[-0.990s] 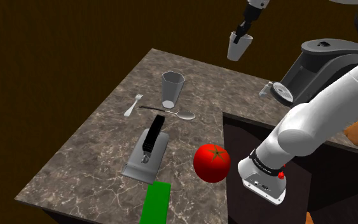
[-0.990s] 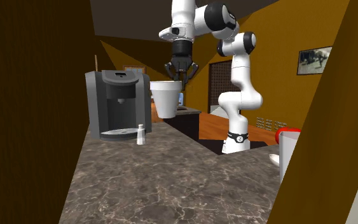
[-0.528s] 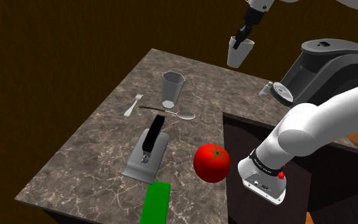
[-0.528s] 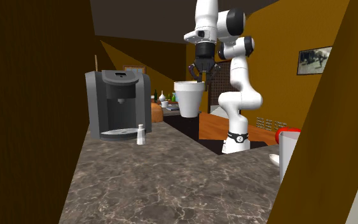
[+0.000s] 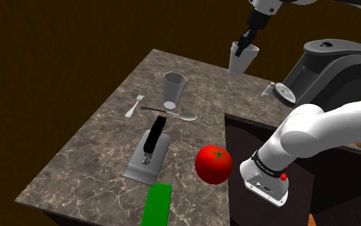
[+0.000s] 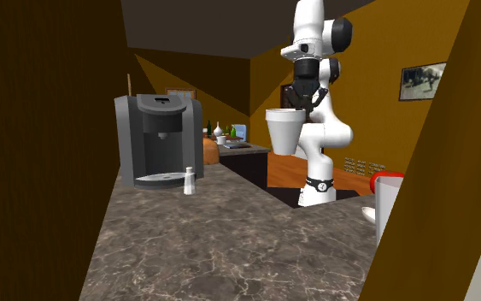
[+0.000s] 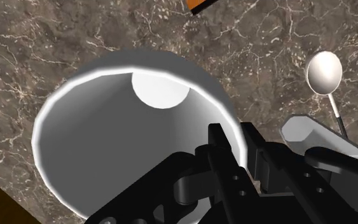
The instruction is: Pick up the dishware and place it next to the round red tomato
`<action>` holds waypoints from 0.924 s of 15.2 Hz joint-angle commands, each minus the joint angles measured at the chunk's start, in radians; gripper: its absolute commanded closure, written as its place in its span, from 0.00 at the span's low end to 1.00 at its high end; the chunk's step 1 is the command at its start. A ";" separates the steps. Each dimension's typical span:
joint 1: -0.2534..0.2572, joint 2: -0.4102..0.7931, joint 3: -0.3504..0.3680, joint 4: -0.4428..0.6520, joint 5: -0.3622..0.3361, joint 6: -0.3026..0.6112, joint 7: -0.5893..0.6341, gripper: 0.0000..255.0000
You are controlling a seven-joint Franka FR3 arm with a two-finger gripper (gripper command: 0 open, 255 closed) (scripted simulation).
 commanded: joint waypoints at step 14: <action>0.095 -0.307 0.333 -0.183 0.192 -0.142 0.329 1.00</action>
